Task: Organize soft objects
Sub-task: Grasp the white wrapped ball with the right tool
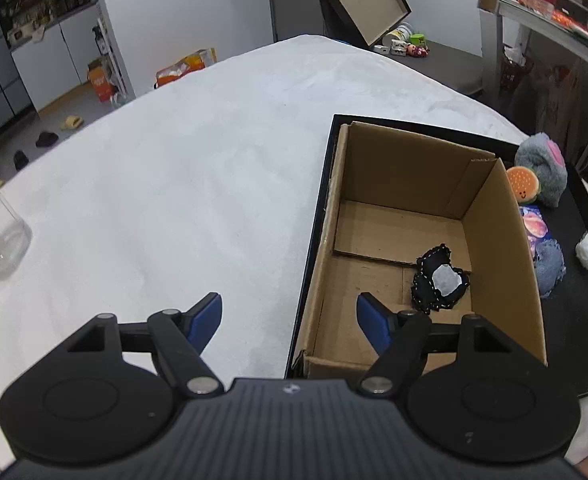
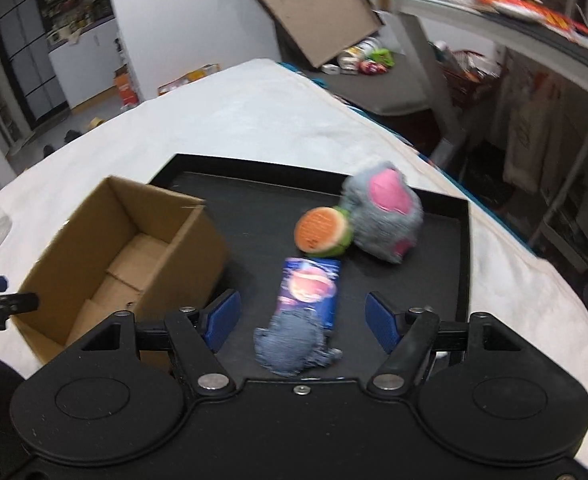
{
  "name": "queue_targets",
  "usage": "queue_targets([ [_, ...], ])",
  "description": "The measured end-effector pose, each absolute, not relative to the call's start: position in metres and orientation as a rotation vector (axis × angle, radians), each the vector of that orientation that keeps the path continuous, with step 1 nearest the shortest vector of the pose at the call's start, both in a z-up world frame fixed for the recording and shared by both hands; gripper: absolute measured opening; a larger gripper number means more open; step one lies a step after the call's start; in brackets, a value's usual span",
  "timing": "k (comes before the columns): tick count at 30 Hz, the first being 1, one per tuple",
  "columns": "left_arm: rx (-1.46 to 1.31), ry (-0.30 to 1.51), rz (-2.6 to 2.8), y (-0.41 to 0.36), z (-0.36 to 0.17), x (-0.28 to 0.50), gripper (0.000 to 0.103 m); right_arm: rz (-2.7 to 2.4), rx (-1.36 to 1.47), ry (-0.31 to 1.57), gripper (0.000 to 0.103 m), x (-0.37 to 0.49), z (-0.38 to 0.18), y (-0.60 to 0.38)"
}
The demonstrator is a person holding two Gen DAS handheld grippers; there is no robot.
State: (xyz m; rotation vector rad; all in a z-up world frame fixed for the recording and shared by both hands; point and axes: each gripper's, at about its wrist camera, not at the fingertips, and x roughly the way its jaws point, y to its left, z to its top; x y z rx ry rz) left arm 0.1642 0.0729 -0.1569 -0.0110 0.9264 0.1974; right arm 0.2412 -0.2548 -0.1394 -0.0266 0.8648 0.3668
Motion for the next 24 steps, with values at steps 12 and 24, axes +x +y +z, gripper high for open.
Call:
queue_targets([
  [12,0.119,0.953,0.215,0.05,-0.16,0.173,0.073,0.267,0.09,0.912,0.067,0.258,-0.179,-0.306],
  [24,0.185,0.972,0.201,0.037,-0.162,0.178,0.073,0.242,0.034,0.955,0.063,0.279,-0.209,-0.309],
])
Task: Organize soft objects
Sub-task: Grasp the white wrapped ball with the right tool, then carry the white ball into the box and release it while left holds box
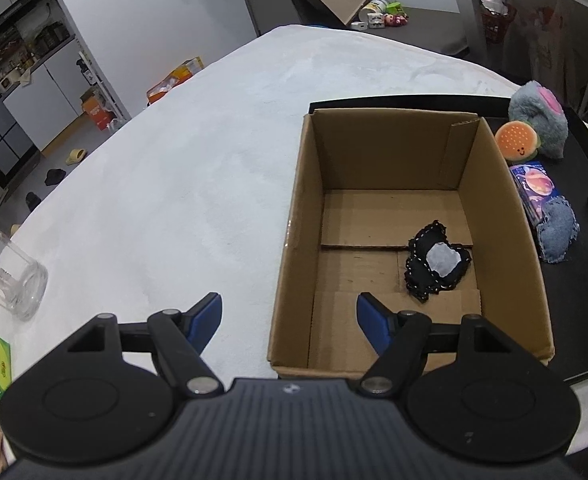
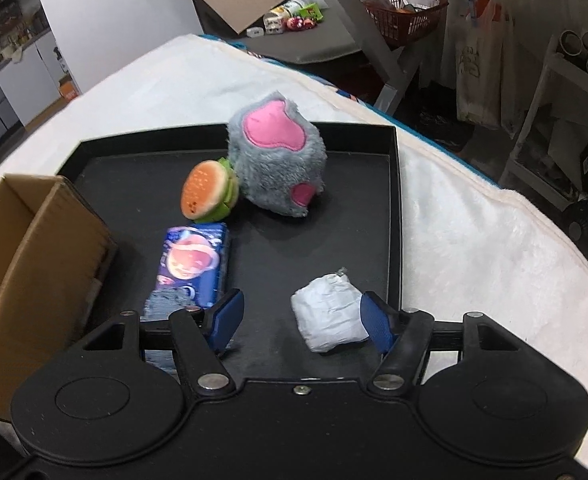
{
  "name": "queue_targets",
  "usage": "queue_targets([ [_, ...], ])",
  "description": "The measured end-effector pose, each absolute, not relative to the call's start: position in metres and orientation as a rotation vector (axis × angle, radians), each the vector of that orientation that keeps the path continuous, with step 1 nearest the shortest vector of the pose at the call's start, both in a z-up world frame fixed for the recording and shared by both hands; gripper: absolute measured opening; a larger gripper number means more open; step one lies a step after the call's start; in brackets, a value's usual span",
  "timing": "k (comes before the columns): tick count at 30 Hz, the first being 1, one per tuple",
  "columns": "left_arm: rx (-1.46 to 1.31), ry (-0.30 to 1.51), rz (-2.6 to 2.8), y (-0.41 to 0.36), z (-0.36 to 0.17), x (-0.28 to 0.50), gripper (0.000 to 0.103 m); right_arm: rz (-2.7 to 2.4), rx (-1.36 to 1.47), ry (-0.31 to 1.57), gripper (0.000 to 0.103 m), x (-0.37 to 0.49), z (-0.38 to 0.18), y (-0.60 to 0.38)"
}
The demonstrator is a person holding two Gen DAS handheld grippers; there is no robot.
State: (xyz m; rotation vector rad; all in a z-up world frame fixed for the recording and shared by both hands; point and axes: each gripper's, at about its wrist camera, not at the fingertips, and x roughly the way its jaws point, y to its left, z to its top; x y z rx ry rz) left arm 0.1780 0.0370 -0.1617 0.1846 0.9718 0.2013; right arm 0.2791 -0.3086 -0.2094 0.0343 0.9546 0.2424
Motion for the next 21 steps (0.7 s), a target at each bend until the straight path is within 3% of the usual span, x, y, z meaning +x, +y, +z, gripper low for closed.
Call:
queue_targets([
  [5,0.185,0.968,0.19,0.036,-0.16,0.178,0.073,0.215,-0.031,0.983,0.058,0.284,-0.222,-0.305],
  [8,0.191,0.969,0.192,0.035,-0.16,0.177,0.073,0.195,-0.074,0.982,0.046,0.284,-0.224,-0.304],
  [21,0.144,0.964,0.172,0.042,-0.158,0.174,0.073,0.233,-0.151,0.982,0.044,0.268,-0.213,-0.291],
])
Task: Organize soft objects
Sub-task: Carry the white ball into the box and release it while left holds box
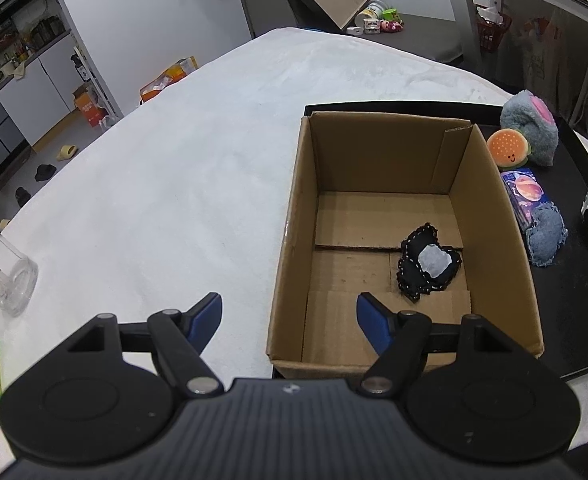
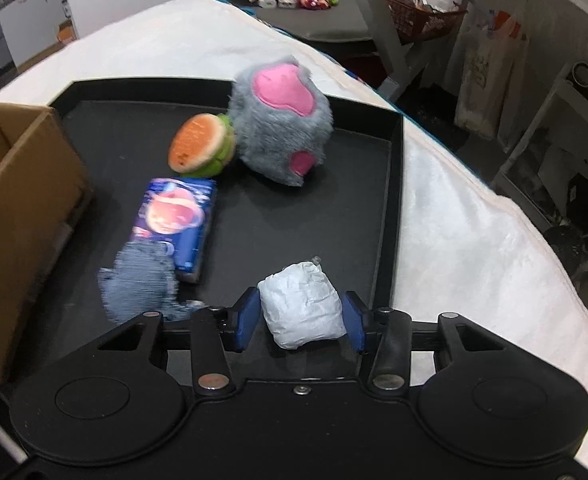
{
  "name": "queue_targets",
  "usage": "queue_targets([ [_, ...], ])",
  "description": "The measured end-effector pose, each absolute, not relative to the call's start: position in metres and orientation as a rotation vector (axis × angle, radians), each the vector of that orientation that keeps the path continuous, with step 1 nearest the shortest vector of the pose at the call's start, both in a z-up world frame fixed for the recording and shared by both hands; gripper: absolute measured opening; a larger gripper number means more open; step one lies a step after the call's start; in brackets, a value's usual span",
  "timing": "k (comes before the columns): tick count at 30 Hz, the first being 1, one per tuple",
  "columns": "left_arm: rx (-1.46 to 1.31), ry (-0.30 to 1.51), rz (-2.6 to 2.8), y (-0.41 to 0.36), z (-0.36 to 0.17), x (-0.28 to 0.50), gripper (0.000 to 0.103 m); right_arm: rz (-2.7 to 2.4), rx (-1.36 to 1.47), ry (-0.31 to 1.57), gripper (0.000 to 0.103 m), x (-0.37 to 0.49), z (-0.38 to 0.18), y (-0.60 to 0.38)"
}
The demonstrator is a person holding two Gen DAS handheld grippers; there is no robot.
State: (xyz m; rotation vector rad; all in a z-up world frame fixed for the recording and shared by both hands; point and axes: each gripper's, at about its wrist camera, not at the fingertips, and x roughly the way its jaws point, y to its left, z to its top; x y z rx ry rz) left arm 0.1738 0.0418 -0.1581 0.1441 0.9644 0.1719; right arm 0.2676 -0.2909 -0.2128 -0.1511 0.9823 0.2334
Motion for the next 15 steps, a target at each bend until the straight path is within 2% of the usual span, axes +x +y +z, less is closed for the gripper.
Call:
queue_targets([
  [15,0.07,0.94,0.152,0.054,-0.157,0.169,0.073,0.299,-0.113,0.901,0.044,0.247,-0.157,-0.273],
])
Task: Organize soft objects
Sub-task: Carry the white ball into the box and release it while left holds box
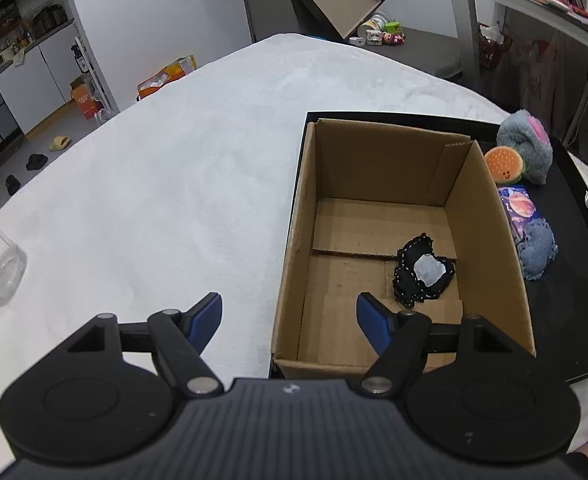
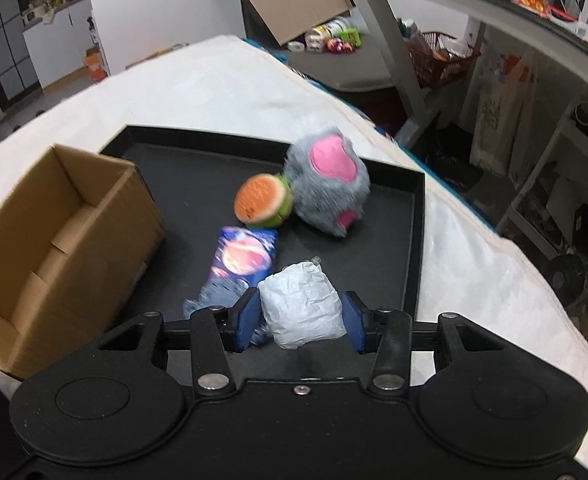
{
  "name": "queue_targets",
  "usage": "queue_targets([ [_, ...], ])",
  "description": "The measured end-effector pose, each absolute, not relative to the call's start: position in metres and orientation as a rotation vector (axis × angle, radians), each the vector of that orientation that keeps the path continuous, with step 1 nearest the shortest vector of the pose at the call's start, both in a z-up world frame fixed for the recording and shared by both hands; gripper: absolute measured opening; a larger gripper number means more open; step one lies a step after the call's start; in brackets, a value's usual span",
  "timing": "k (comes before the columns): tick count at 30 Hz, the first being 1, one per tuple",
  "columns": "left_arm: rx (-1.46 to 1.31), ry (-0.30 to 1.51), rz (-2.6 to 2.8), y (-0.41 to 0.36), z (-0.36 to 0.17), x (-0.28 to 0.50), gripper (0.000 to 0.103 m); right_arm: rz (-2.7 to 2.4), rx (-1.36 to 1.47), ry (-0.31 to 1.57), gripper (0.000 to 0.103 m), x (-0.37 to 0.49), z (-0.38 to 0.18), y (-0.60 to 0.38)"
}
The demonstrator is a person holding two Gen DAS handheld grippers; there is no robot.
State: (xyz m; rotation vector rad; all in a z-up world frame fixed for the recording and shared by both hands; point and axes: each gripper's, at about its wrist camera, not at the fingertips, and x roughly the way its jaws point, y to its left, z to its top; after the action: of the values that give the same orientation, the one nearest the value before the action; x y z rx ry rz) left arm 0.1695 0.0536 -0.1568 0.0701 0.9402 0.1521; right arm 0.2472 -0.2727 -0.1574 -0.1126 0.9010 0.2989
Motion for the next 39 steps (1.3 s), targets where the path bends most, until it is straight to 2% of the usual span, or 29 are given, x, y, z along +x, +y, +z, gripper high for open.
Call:
queue_targets([
  [11,-0.036,0.922,0.129,0.07,-0.156,0.167,0.069,0.339,-0.158,0.849,0.044,0.243,-0.128,-0.24],
  [14,-0.049,0.92,0.126,0.072,-0.157,0.167,0.064,0.354,-0.177,0.837,0.044,0.241,-0.121,-0.229],
  [22,-0.089,0.929,0.112,0.08,-0.162,0.166,0.03,0.404,-0.233,0.801,0.044,0.232,-0.104,-0.192],
  [28,-0.154,0.944,0.076,0.091,-0.167,0.167,0.012,0.433,-0.252,0.773,0.044,0.229,-0.093,-0.168],
  [39,-0.194,0.955,0.066,0.096,-0.17,0.166,0.011,0.488,-0.315,0.734,0.044,0.229,-0.078,-0.133],
])
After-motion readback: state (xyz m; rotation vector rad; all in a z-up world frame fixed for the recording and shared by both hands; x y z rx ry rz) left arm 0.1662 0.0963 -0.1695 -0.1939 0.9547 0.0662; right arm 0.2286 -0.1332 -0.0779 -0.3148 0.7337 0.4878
